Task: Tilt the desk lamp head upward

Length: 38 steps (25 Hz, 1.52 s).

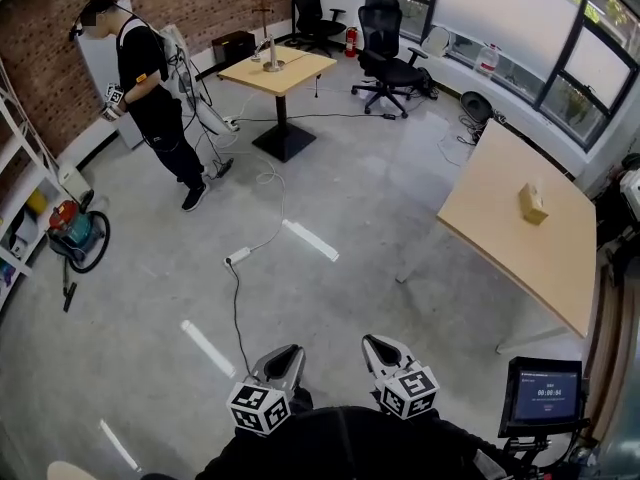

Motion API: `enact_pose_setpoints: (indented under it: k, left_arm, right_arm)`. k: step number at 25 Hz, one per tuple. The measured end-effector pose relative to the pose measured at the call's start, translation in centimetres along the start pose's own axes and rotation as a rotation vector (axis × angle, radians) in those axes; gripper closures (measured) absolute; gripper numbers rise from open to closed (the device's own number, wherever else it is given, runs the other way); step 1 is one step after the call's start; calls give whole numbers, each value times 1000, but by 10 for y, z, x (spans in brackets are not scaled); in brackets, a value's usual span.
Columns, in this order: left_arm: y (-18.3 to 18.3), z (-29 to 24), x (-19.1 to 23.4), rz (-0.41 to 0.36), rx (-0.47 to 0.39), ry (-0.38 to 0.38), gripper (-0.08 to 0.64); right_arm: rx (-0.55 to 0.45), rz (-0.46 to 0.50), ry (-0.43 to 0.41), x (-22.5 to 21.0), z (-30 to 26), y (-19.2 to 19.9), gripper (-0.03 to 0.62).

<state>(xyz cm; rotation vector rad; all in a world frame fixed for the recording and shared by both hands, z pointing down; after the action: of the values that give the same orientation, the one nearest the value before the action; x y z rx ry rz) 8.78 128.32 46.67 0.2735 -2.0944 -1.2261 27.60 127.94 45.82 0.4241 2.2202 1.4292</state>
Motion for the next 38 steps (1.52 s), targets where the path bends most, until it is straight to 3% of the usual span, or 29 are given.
enact_pose_setpoints:
  k: [12,19,31,38]
  left_arm:
    - [-66,-25,125,67,-11,86,514]
    - [-77,-40,163,126,-1,108,514]
    - [-133,-84,229,101,-36,-30,513]
    - [-178,-163,237,59,-27,-58,513]
  right_arm:
    - [58,51,70,29,-118,-49,575]
    - [100,73,72,29,-162,-65,575]
    - [77,67,-71,-9,-270,-105,575]
    - [43,42,-108,-85,-321,-143,575]
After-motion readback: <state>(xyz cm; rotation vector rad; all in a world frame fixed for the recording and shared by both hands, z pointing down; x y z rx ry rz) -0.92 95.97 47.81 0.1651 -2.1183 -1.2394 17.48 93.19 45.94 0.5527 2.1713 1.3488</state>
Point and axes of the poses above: the fingertips, and each gripper's own axes: z backward along the fingers, x to its left, y out of its underside, the point moved 4 cm from there along z, backward along the fingers, and after that the axes turned 1 degree about z, right-handed, at the moved point
